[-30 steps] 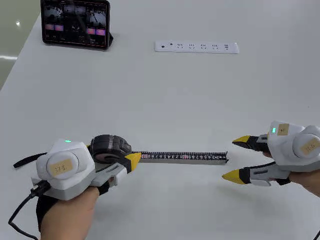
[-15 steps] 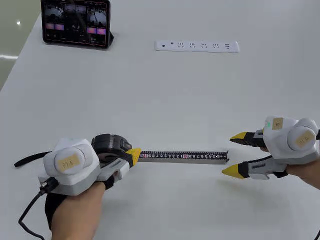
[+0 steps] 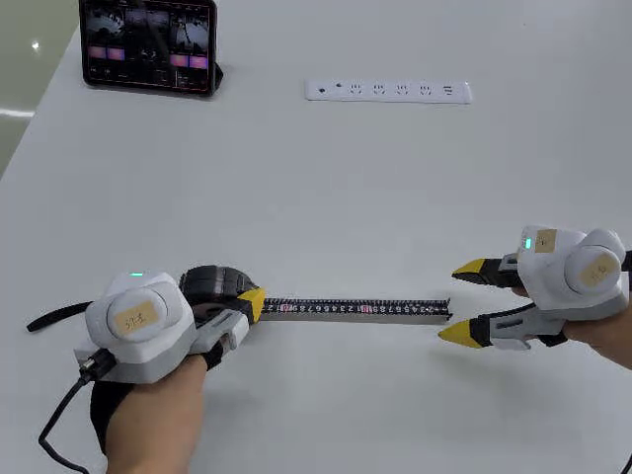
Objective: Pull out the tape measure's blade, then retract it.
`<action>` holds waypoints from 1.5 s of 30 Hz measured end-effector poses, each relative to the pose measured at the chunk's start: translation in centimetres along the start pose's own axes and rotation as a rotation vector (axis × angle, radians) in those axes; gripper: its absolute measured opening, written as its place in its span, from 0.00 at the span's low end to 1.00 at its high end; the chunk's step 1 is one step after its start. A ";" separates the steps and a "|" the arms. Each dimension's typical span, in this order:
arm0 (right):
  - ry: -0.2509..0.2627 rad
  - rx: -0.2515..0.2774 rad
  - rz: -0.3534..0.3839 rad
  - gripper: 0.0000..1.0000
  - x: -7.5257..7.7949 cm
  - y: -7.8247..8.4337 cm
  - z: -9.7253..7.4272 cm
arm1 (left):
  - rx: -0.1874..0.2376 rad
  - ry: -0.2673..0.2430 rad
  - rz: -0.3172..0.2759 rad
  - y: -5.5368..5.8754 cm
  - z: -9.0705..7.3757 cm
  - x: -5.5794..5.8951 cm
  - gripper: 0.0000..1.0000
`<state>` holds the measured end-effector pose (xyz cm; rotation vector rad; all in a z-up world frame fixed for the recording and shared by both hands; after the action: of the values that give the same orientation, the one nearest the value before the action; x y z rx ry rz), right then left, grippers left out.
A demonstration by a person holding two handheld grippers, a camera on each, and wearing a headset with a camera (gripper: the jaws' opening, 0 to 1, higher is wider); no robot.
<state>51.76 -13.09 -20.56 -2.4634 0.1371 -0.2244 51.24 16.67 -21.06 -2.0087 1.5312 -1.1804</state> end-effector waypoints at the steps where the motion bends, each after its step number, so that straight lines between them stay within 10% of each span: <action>1: -0.001 0.000 -0.001 0.45 0.0 0.0 0.0 | 0.000 0.000 0.000 0.0 0.0 0.0 0.60; 45: -0.133 -0.102 -0.217 0.12 0.4 0.8 1.8 | -0.011 -0.001 -0.001 0.2 0.4 -0.1 0.60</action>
<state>52.48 -12.71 -22.41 -2.5858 -0.1805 -0.1487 51.42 16.62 -21.41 -2.0175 1.5400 -1.1741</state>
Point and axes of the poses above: the centre of the closed fingertips' face, and the gripper's own axes: z roughly forward along the fingers, x roughly to its right, y roughly out of its underside, the point moved 4 cm from there along -z, roughly backward along the fingers, and after that the axes turned 13 degrees about -z, right-handed, at the moved point
